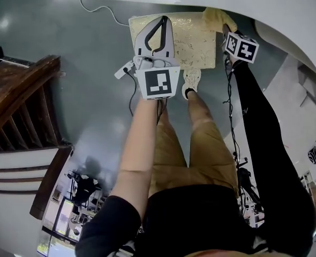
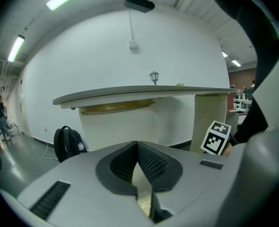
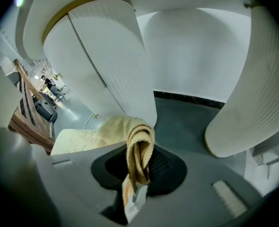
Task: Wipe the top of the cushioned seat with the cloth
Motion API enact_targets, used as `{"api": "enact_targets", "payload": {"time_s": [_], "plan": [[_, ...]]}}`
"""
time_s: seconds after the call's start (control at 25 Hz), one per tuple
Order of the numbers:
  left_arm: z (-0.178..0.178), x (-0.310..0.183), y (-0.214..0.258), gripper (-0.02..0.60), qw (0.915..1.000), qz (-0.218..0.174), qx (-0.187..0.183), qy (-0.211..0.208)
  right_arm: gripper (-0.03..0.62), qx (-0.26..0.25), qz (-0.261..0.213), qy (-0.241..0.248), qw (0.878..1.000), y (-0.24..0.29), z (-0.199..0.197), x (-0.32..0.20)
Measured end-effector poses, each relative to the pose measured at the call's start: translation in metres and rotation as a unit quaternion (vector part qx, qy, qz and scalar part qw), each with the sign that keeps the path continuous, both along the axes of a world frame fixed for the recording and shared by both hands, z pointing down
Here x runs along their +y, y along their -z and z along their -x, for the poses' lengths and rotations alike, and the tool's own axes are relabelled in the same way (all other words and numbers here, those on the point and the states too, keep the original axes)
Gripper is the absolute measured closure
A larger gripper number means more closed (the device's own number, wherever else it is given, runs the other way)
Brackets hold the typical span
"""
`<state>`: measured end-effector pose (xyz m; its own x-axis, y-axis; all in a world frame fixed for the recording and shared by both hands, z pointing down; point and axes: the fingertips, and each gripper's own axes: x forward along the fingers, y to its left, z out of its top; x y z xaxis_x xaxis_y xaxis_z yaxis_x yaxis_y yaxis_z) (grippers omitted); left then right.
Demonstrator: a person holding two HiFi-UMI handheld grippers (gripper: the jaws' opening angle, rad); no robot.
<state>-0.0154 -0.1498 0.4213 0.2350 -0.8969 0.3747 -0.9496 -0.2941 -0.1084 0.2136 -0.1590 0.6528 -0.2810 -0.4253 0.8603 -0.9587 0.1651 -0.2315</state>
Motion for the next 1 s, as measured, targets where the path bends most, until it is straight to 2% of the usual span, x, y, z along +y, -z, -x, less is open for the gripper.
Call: {"api": "enact_targets", "payload": {"time_s": [0.08, 0.28, 0.36, 0.44, 0.6, 0.76, 0.88, 1.0], "plan": [[0.000, 0.000, 0.004, 0.574, 0.9999, -0.007, 0.009, 0.004, 0.536, 0.015, -0.003, -0.009, 1.000, 0.001, -0.010, -0.001], [0.014, 0.008, 0.006, 0.574, 0.9999, -0.011, 0.002, 0.006, 0.536, 0.058, -0.021, -0.042, 0.997, 0.008, -0.029, 0.001], [0.026, 0.013, 0.004, 0.574, 0.9999, -0.009, 0.006, 0.010, 0.536, 0.051, -0.039, -0.060, 0.996, 0.020, -0.024, 0.003], [0.042, 0.018, 0.003, 0.574, 0.9997, -0.007, 0.013, 0.020, 0.536, 0.025, -0.061, -0.057, 0.996, 0.033, -0.005, 0.006], [0.081, 0.029, 0.002, 0.574, 0.9990, -0.002, 0.017, 0.042, 0.536, -0.036, -0.089, -0.011, 0.995, 0.057, 0.061, 0.018], [0.112, 0.044, 0.001, 0.574, 0.9988, 0.004, 0.014, 0.048, 0.536, -0.106, -0.093, 0.042, 0.989, 0.076, 0.152, 0.042], [0.139, 0.054, 0.003, 0.574, 0.9982, 0.004, 0.017, 0.058, 0.536, -0.169, -0.074, 0.089, 0.979, 0.085, 0.235, 0.069], [0.164, 0.065, 0.002, 0.574, 0.9972, 0.008, 0.021, 0.071, 0.536, -0.232, -0.047, 0.134, 0.962, 0.090, 0.309, 0.098]]}}
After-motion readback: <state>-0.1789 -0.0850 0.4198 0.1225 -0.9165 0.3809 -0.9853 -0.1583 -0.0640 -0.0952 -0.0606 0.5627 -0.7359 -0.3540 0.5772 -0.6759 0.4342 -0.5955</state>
